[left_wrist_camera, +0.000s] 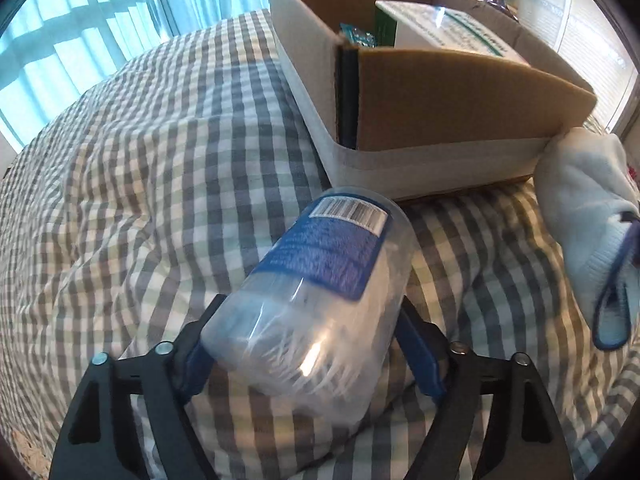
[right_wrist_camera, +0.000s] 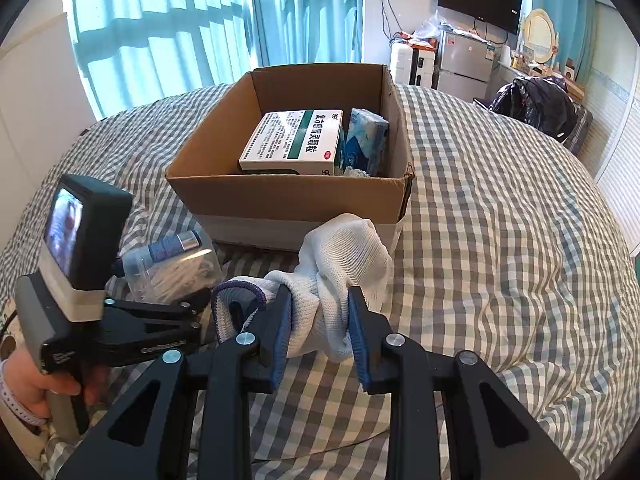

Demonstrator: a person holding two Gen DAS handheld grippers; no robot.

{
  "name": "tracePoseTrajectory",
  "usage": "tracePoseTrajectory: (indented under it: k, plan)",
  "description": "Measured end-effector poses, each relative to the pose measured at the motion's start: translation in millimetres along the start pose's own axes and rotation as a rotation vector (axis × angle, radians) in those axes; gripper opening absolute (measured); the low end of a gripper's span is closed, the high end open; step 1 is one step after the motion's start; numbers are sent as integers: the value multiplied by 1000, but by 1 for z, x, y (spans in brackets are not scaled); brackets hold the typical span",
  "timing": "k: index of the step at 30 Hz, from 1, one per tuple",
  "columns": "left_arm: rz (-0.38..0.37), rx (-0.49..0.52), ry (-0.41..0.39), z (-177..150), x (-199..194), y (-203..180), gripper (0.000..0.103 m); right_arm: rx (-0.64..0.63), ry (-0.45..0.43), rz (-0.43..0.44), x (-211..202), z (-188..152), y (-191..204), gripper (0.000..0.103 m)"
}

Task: Organize objects
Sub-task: 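Grasp the white socks with the right tool while the left tool grasps the clear container, then carry the socks and container over the box and open both tools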

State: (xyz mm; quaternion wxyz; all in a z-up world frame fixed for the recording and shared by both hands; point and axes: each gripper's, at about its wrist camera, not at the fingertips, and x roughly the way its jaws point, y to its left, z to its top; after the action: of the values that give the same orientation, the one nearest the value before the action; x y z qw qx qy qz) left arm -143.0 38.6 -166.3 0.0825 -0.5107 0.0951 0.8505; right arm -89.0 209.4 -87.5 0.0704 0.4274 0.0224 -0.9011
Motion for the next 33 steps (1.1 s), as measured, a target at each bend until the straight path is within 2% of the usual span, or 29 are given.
tracePoseTrajectory:
  k: [11,21,27,33]
  plan:
    - [11,-21,-86,-30,-72,12,65,-6,-32,3,-29,-5,12,27]
    - [19,-37,-167,-30,-132,17,64,-19,-88,20,-74,-5,22,26]
    - [27,-50,-217,-16,-170,13,64,-61,-148,1,-105,11,24,26]
    - [48,-68,-257,15,-194,11,64,-102,-209,-16,-130,43,23,26]
